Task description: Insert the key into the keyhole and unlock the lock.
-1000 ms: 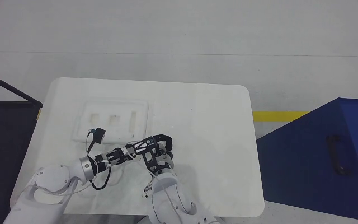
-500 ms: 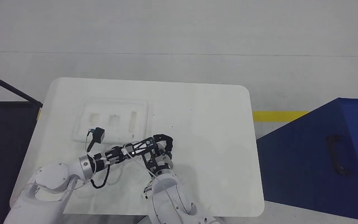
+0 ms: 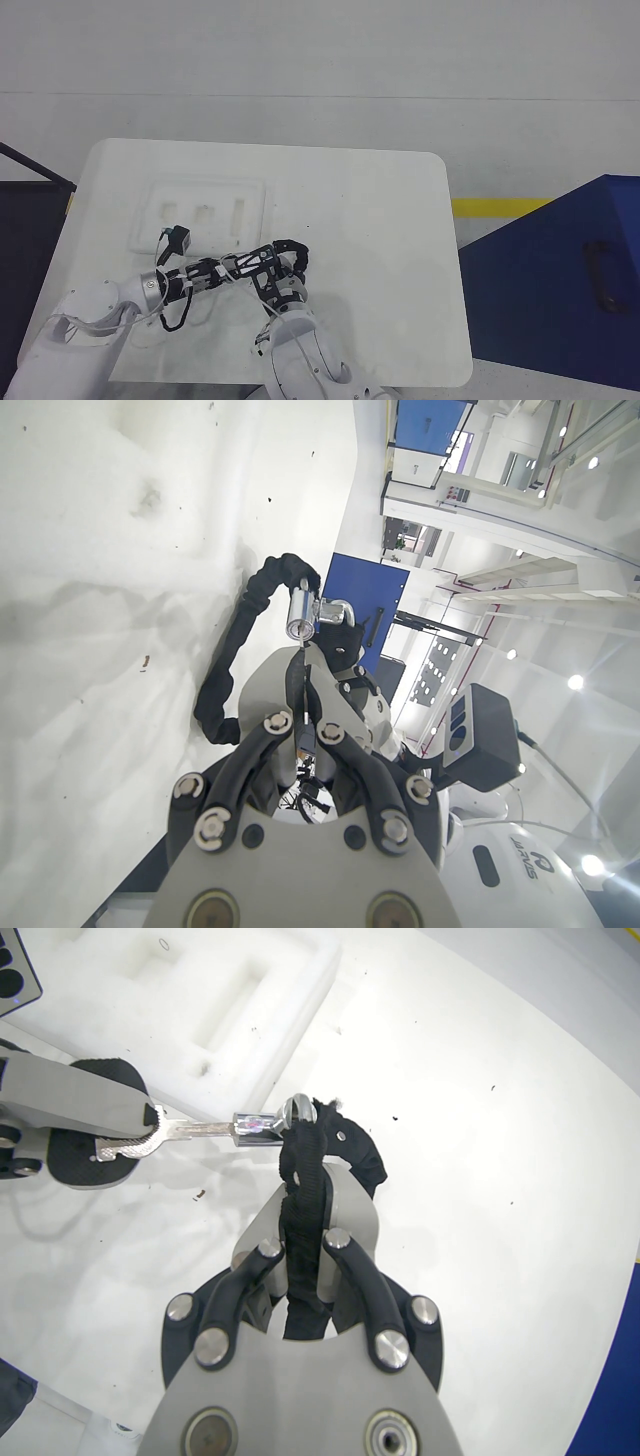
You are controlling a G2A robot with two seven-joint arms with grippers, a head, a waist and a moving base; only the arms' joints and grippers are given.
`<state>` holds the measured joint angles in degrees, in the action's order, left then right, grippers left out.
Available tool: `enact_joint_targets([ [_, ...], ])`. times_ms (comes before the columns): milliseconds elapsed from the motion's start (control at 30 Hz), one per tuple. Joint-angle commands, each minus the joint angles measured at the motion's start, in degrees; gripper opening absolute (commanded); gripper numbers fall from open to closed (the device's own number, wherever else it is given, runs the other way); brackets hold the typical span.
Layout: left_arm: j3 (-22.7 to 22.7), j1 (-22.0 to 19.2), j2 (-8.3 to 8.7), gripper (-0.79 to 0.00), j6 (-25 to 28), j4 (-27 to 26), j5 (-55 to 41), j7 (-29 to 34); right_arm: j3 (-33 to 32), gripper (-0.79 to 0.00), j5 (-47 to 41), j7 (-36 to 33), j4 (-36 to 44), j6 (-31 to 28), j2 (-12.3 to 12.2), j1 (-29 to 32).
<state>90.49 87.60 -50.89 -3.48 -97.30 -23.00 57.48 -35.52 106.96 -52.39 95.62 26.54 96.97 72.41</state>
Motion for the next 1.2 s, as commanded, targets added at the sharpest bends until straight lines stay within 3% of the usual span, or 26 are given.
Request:
enact_joint_targets([
  [0,0.0,-0.3,0.04,-0.785,-0.3,0.5,-0.4,0.9,-0.2,-0.785,-0.3,0.0,0.1,-0.1,0.0,0.1],
  [1167,-2.0,-1.2,-0.10,-0.785,3.0,-0.1,4.4,-2.9,-1.7,-0.785,-1.7,0.7,0.5,-5.2,0.2,0.4],
])
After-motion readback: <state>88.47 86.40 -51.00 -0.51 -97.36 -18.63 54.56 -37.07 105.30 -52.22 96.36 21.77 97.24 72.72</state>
